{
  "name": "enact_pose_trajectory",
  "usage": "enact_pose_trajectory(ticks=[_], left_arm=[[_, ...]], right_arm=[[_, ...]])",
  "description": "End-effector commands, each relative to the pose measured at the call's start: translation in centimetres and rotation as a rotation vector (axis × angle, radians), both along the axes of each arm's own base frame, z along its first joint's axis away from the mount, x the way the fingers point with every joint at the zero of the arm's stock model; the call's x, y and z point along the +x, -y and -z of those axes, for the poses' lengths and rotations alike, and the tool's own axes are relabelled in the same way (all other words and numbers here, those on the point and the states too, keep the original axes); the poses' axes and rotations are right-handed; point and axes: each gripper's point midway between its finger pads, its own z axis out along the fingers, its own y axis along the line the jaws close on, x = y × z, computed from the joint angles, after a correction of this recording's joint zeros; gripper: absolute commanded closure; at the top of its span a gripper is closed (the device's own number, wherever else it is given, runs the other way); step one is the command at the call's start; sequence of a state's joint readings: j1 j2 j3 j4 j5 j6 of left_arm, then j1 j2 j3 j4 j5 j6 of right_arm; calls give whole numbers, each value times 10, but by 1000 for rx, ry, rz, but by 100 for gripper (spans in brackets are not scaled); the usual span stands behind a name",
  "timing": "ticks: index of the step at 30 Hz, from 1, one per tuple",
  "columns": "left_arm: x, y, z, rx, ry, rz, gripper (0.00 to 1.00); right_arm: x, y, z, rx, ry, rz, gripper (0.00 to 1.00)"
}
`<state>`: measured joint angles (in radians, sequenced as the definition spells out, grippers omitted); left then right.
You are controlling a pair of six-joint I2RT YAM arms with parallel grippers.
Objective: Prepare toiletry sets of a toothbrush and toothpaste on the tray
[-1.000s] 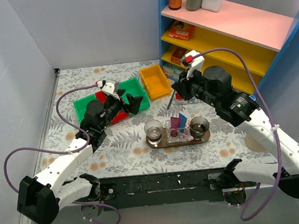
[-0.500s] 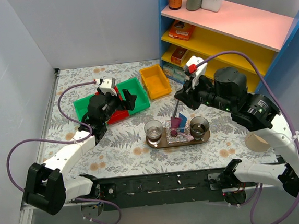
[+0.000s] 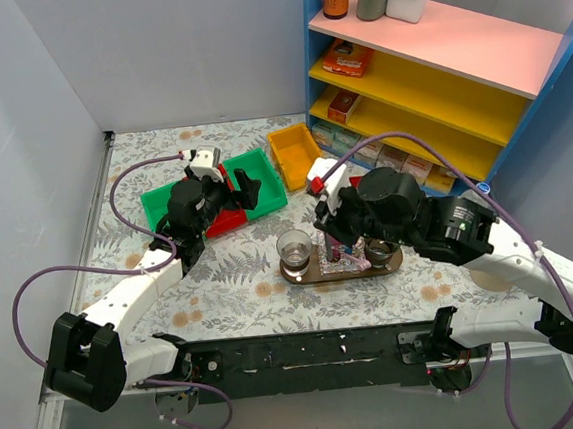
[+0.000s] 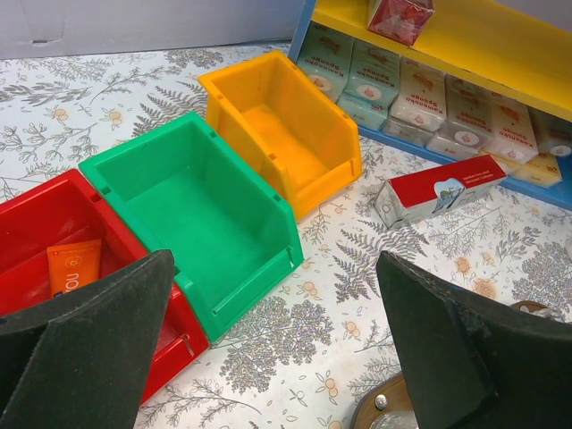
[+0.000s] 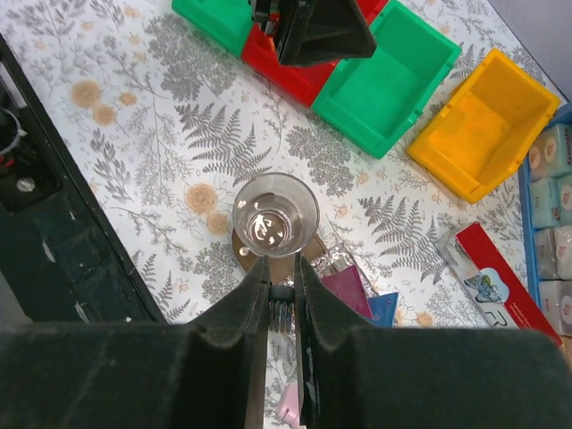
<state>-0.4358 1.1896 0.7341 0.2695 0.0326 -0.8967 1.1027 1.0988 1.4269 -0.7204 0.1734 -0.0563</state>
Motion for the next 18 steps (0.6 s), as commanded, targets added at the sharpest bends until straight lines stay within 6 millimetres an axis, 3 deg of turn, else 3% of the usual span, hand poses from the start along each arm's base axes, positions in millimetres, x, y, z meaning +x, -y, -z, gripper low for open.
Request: enact_pose_trajectory(ticks=[1, 9, 18], left_arm=[[4, -3, -19, -5, 42, -17, 2], [3, -4, -22, -5, 51, -17, 2], [2, -4, -23, -7, 53, -17, 2]], right_arm=[[13, -4, 12, -36, 99, 55, 99], [25, -7, 30, -38, 157, 91, 99], [25, -12, 41, -8, 169, 77, 99]])
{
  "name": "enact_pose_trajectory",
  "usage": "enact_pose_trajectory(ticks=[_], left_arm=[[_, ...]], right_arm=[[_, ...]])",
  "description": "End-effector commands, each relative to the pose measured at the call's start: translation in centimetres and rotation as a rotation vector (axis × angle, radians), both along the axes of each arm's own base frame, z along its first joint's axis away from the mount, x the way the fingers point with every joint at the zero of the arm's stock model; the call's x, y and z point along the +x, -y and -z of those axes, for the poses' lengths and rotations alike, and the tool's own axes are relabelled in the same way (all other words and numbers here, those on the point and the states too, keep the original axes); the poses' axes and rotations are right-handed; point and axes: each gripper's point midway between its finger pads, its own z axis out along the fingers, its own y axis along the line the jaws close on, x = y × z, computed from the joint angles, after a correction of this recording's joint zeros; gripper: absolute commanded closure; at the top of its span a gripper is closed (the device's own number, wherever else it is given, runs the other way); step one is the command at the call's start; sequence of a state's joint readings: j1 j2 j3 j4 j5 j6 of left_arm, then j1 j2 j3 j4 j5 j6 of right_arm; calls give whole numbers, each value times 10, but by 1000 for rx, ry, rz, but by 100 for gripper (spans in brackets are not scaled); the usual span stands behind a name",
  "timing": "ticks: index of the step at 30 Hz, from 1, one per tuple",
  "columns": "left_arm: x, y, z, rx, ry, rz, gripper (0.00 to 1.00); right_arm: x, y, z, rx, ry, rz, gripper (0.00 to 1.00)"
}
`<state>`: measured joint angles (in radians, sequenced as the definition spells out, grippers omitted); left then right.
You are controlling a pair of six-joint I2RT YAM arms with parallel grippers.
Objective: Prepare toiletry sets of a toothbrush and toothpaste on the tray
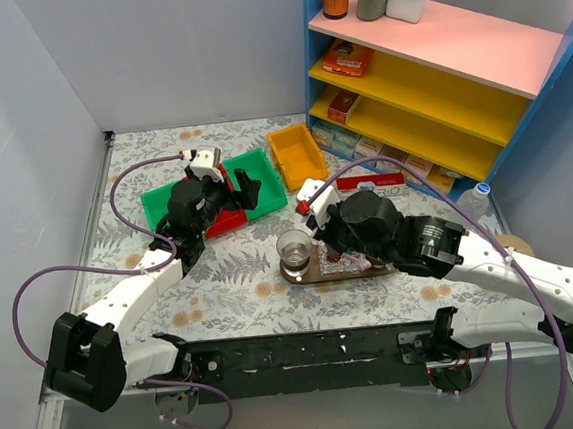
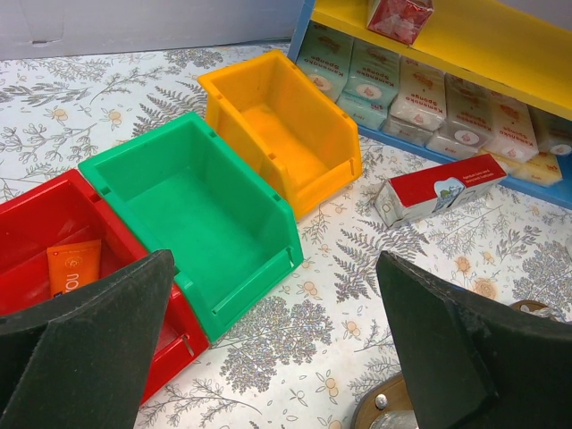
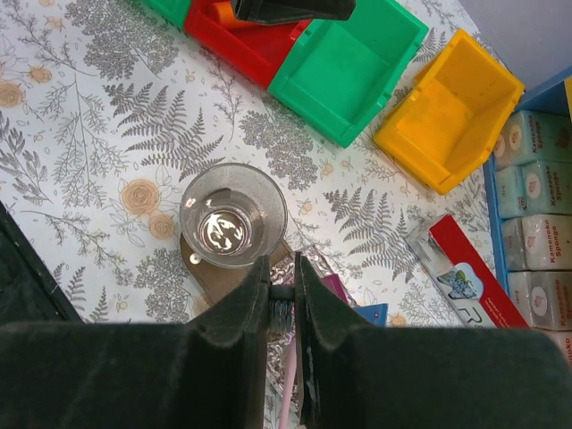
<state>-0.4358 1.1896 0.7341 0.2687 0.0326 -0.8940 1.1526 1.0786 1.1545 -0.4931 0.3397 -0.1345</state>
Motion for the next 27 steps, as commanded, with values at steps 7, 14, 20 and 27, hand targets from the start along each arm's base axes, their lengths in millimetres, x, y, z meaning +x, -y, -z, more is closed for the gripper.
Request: enact_pose_trajectory(ticks=[7, 14, 20, 27], left_arm=[[2, -4, -23, -7, 54, -16, 2], [2, -3, -22, -6, 51, -11, 2], [2, -2, -20, -3, 46, -5, 2], [2, -1, -20, -4, 47, -2, 2]], right_arm=[[5, -8, -2, 48, 44, -3, 99], [6, -7, 12, 20, 48, -5, 99], [8, -2, 24, 23, 68, 9, 99], [11, 3, 26, 39, 89, 34, 99]])
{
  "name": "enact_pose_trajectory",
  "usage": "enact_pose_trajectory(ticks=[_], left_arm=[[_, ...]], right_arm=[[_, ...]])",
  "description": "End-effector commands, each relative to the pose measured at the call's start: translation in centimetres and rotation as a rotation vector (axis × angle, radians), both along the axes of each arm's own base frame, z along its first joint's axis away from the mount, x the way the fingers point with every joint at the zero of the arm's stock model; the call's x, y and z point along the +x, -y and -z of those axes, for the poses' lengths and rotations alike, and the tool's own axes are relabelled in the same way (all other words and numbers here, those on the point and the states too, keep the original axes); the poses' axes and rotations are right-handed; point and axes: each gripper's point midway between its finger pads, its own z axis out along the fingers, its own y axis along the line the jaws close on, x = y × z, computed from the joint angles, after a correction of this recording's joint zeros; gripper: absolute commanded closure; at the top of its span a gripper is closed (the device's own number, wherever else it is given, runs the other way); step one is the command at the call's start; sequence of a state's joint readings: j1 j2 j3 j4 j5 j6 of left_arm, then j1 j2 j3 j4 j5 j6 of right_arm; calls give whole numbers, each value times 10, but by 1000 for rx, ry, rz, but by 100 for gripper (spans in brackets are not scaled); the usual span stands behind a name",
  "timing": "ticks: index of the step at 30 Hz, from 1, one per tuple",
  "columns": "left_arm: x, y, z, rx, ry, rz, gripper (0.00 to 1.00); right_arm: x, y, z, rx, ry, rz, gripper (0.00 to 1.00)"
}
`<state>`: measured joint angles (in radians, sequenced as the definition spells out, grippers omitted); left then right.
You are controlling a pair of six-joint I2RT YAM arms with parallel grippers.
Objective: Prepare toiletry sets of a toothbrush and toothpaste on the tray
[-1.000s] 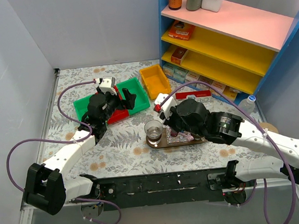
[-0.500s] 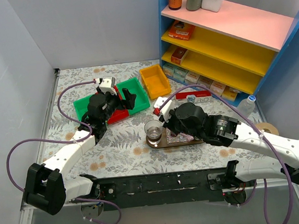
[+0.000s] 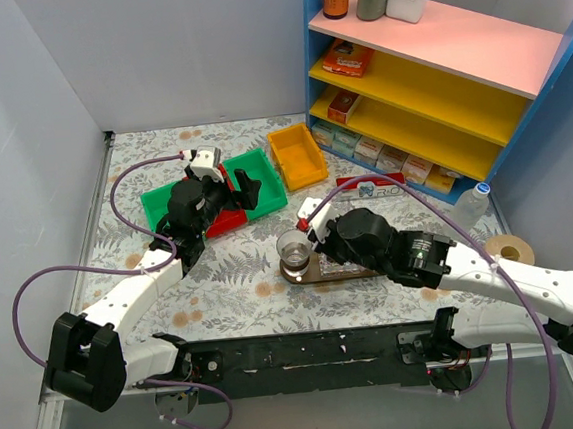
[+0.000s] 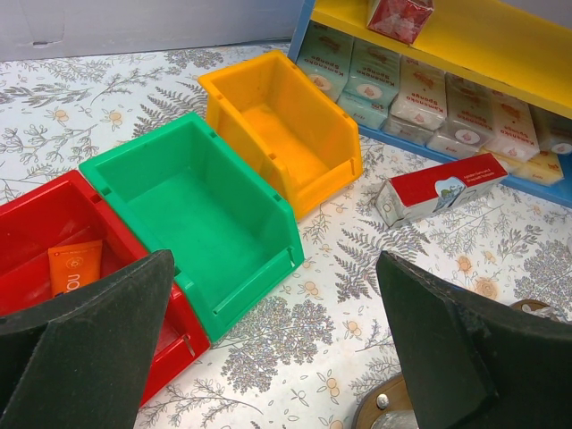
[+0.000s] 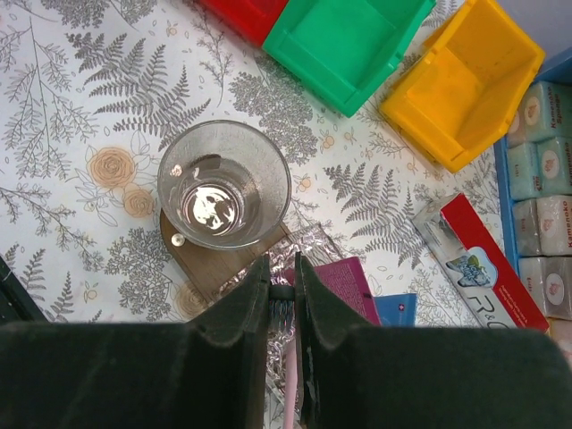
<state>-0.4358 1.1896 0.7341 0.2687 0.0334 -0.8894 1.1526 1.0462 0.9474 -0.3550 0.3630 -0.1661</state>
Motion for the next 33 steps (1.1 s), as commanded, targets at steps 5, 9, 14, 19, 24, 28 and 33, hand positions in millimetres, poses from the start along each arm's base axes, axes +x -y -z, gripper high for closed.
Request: enact_pose_trajectory(ticks=[5, 9, 14, 19, 24, 28, 33], left_arm=[[1, -1, -22, -9, 48, -1, 2], [1, -1, -22, -9, 48, -3, 2], [1, -2, -21, -8, 49, -3, 2], [1, -2, -21, -8, 49, -3, 2], [1, -2, -21, -6, 48, -4, 2], [1, -1, -20, -4, 45, -1, 2], [2, -2, -21, -6, 48, -3, 2]], right_arm=[[9, 1, -22, 115, 82, 35, 99], [11, 3, -17, 111, 82, 40, 99], [12, 4, -9, 94, 79, 43, 99], [12, 4, -6, 95, 88, 32, 99], [12, 3, 1, 84, 88, 23, 99], [12, 4, 2, 82, 90, 23, 99], [12, 5, 3, 84, 88, 26, 99]])
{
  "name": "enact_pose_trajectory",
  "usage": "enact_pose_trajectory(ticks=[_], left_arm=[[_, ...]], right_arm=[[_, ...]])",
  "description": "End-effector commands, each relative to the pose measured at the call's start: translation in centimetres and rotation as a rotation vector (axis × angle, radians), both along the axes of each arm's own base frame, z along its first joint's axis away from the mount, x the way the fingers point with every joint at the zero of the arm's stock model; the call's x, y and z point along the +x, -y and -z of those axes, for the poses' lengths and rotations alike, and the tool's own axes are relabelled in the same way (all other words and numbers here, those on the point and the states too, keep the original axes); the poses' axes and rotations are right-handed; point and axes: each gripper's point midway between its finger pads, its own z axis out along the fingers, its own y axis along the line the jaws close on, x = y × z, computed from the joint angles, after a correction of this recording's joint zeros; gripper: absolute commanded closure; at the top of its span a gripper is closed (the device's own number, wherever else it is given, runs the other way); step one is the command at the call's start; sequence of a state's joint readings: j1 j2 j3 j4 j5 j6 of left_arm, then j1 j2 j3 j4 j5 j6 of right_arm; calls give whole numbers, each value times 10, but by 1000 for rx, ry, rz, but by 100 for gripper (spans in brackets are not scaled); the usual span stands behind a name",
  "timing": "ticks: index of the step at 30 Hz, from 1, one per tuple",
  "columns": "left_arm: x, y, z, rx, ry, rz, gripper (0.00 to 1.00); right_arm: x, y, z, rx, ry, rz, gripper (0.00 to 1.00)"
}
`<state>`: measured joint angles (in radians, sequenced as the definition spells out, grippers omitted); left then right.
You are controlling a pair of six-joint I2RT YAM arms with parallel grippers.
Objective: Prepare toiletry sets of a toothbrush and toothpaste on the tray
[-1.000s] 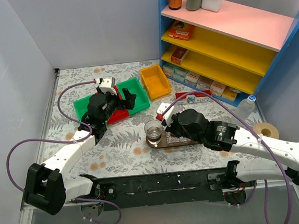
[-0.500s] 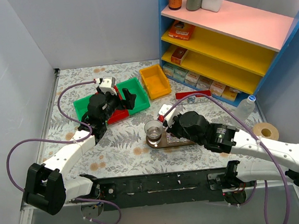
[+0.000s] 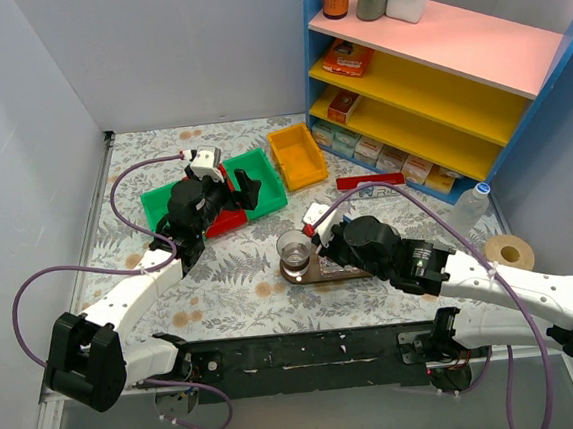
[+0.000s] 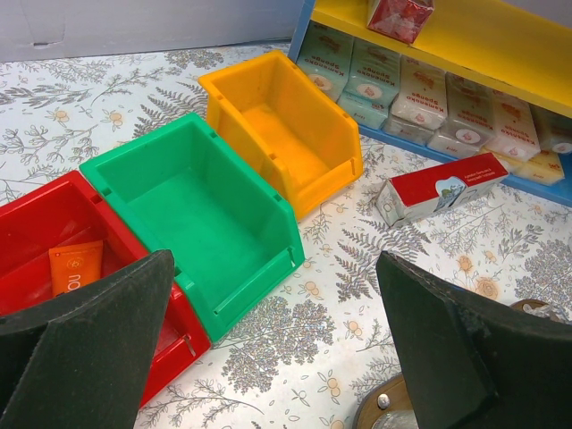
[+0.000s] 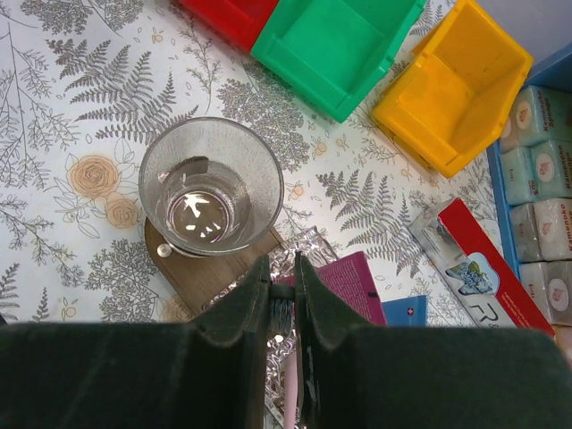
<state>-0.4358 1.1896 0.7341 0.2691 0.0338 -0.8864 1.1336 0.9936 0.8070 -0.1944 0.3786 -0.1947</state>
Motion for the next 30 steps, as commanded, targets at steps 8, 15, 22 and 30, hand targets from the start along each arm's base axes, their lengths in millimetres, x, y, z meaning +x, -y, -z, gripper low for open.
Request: enact_pose_trajectory(ticks=[8, 15, 22, 30], left_arm=[[1, 0, -20, -8, 45, 1, 2], [1, 0, -20, -9, 46, 1, 2], [2, 0, -20, -9, 46, 3, 2], [1, 0, -19, -8, 43, 6, 2]], right_arm=[[2, 0, -14, 48, 33, 6, 83], [1, 1, -18, 58, 36, 0, 72], [0, 0, -19, 65, 35, -7, 64], [-2, 1, -24, 82, 38, -13, 59]])
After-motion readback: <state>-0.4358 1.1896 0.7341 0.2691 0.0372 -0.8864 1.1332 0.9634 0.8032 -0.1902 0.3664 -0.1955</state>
